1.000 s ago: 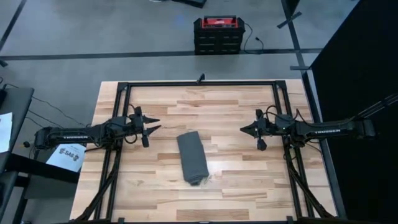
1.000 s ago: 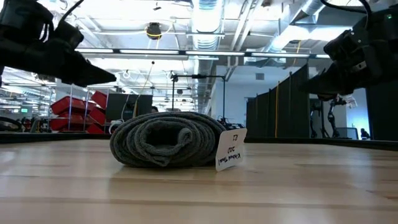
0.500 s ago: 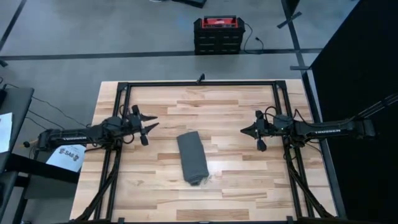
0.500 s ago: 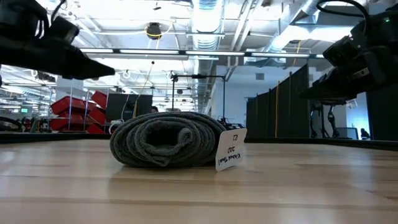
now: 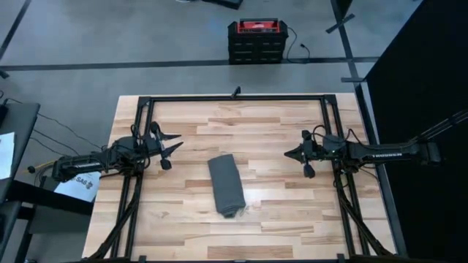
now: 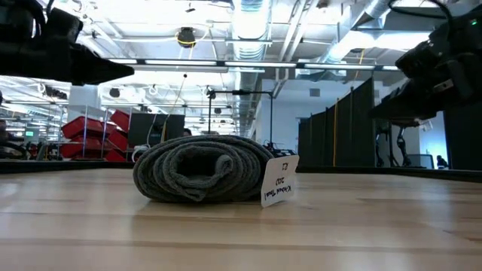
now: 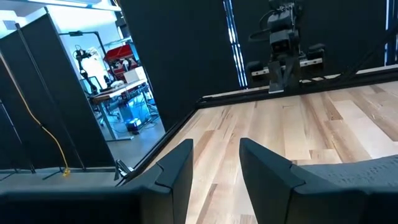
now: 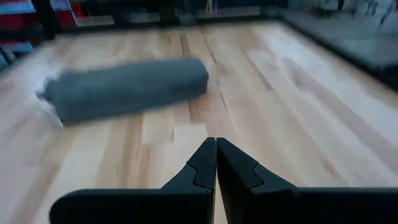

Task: Roll towel
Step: Return to Home Position

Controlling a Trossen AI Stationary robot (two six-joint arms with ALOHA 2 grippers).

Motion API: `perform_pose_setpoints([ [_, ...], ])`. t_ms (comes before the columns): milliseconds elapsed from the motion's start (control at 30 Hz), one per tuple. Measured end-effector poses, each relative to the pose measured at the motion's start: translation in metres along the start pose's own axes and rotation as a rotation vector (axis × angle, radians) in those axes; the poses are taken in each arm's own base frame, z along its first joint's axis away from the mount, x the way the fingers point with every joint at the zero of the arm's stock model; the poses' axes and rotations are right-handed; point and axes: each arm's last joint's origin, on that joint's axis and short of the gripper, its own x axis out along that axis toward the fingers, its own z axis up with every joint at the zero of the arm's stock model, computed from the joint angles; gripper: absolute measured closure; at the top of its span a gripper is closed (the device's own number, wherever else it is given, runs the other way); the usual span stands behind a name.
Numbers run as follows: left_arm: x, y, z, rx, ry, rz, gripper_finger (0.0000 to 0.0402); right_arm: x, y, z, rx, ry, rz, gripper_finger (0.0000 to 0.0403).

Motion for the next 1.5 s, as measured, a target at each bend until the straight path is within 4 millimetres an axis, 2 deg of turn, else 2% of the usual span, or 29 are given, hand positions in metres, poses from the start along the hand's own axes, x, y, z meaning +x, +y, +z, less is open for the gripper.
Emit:
perform_pose_setpoints([
  [233,0.0,0.0,0.0,0.002,0.0,0.0,0.0283,-0.016,0.002,0.001,-0.005,-0.048,0.011,0.0403],
  [533,0.0,0.0,0.0,-0.057,0.002,-0.001,0.0283,-0.034,-0.003,0.017,-0.005,-0.288,-0.044,0.0403],
  [667,0.0,0.0,0.0,-0.053,0.002,-0.001,0.0283,-0.036,-0.006,0.022,-0.005,-0.337,-0.074,0.0403],
  [933,0.0,-0.001,0.001,-0.055,-0.006,-0.012,0.0283,-0.033,-0.007,0.017,0.0,-0.282,-0.079,0.0403],
  [1300,-0.005,-0.017,0.005,-0.062,-0.047,-0.182,0.0283,-0.033,-0.007,0.016,0.002,-0.267,-0.08,0.0403],
  [1500,-0.006,-0.021,0.006,-0.062,-0.053,-0.22,0.0283,-0.033,-0.007,0.016,0.002,-0.266,-0.079,0.0403],
])
